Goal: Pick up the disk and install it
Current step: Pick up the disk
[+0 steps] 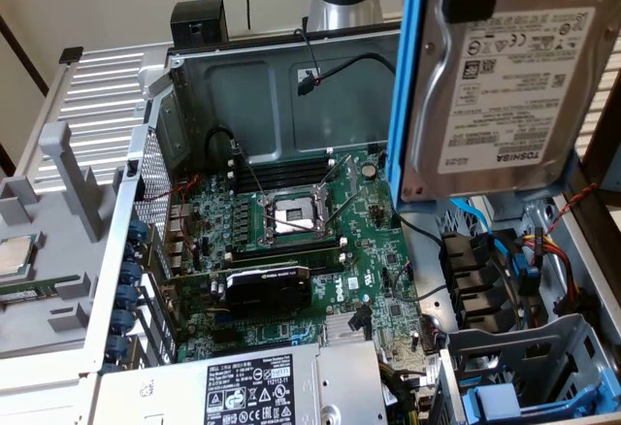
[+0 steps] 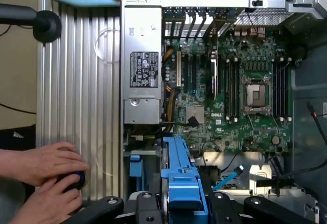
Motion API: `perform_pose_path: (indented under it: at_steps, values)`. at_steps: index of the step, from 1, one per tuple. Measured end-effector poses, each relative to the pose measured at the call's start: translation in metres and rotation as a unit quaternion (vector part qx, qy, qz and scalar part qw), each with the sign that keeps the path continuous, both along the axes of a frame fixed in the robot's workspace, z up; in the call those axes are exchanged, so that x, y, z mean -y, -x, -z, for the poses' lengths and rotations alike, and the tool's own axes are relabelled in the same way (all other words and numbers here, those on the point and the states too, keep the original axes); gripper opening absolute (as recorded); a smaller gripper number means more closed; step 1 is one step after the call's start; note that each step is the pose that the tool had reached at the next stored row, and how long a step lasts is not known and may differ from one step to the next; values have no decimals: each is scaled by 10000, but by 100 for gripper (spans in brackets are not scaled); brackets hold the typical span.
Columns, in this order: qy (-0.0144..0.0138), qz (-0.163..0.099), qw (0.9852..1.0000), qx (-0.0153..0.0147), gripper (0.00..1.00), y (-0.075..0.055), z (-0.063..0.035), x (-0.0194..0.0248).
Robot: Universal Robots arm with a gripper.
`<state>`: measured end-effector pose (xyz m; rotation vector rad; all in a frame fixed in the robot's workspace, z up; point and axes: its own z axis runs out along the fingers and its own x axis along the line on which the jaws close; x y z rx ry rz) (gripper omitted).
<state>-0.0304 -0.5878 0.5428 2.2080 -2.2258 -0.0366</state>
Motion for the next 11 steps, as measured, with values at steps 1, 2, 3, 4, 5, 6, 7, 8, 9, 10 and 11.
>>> perform_pose_path:
  at_steps: [1,2,3,4,5,6,7,8,9,10,11]
  values:
    - [1,0,10000,-1,37,-27,0,30]
    - [1,0,10000,-2,37,-54,-1,61]
    - [0,0,10000,-2,37,-82,0,94]
    - [0,0,10000,-2,37,-107,1,124]
    - [1,0,10000,-3,37,-130,5,154]
    - [0,0,10000,-3,37,-147,14,182]
    - [0,0,10000,-2,37,-163,28,210]
    - [0,0,10000,-2,37,-177,46,230]
    - [-1,0,10000,-2,37,-190,64,241]
    - [0,0,10000,-2,37,-205,82,248]
    - [1,0,10000,-2,37,-222,99,252]
